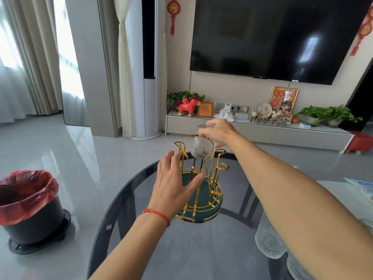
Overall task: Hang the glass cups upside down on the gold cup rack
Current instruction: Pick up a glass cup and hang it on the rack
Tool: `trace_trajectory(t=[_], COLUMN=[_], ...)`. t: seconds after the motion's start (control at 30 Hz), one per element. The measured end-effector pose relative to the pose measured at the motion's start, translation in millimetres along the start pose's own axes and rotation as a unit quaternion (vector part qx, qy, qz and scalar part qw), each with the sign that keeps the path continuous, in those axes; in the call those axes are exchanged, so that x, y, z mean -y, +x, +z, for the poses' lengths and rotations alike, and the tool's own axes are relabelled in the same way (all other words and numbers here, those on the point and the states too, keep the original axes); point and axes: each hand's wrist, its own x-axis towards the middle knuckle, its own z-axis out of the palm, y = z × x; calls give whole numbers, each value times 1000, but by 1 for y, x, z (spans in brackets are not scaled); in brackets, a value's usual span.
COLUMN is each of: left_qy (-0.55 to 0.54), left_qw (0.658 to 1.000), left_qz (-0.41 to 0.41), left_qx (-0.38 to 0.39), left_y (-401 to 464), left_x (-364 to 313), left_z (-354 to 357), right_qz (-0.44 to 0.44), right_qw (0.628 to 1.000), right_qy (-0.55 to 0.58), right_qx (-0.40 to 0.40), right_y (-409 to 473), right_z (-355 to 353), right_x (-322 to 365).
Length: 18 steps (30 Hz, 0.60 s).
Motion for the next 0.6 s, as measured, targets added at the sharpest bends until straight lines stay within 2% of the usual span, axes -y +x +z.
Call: trace_trajectory(t=[0.1,0.23,0.4,0.6], left_qy=[2,19,21,-1], left_qw=[1000,1000,1000,1000], left_qz=[-1,8,13,6], left_qx=[6,10,13,13], left_y=[0,2,6,8], left_x=[0,3,8,7], left_z=[0,0,0,2], right_qz=[23,81,68,4], right_qw=[998,982,974,973], right_qy=[38,103,16,-28], right_qx=[39,138,215,231], right_y=[2,10,19,18], right_z=[5,-3,-7,5], right_x=[-7,-6,-6,-18])
